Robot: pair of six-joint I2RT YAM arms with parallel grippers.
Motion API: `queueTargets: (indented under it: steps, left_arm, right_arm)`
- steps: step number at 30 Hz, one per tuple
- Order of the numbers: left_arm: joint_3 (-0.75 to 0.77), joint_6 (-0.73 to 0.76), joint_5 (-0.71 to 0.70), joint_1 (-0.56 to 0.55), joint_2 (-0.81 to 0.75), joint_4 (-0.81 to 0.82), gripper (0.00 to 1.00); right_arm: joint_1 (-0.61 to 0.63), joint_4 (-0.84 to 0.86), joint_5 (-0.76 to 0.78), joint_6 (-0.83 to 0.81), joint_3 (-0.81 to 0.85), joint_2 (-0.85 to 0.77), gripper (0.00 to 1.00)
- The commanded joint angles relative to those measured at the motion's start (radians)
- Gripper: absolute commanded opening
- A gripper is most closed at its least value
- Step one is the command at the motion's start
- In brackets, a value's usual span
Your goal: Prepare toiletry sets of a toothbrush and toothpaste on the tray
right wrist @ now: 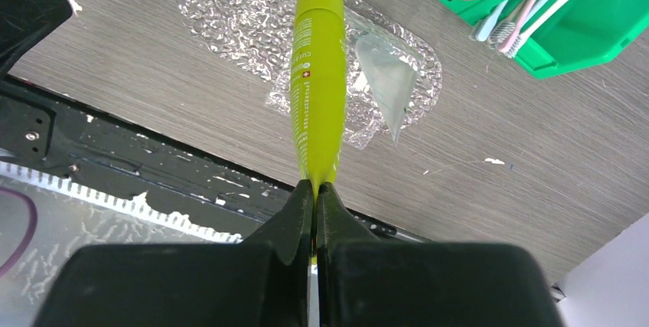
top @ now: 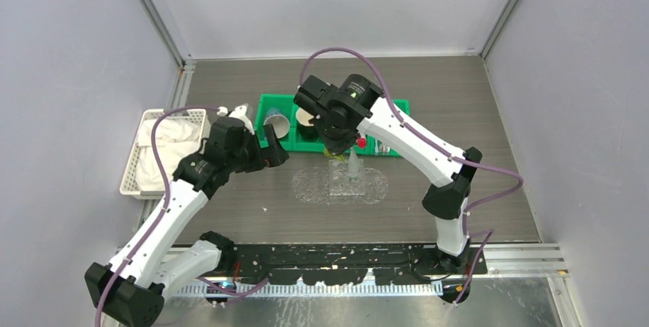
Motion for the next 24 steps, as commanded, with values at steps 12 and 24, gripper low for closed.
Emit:
queueTargets:
  steps: [12,24]
  left_arm:
    - [-0.047,-0.01,0.084,0.007,0.006,0.121,1.0]
    - [0.037,-0.112,0.274,0.001,0.199,0.331,1.0]
  right_arm:
    - [0.014,-0.135,0.053,0.035,-0.099,-0.133,0.01]
    - [0.081,0.18,-0.106,0.039,-0.282,-0.295,0.01]
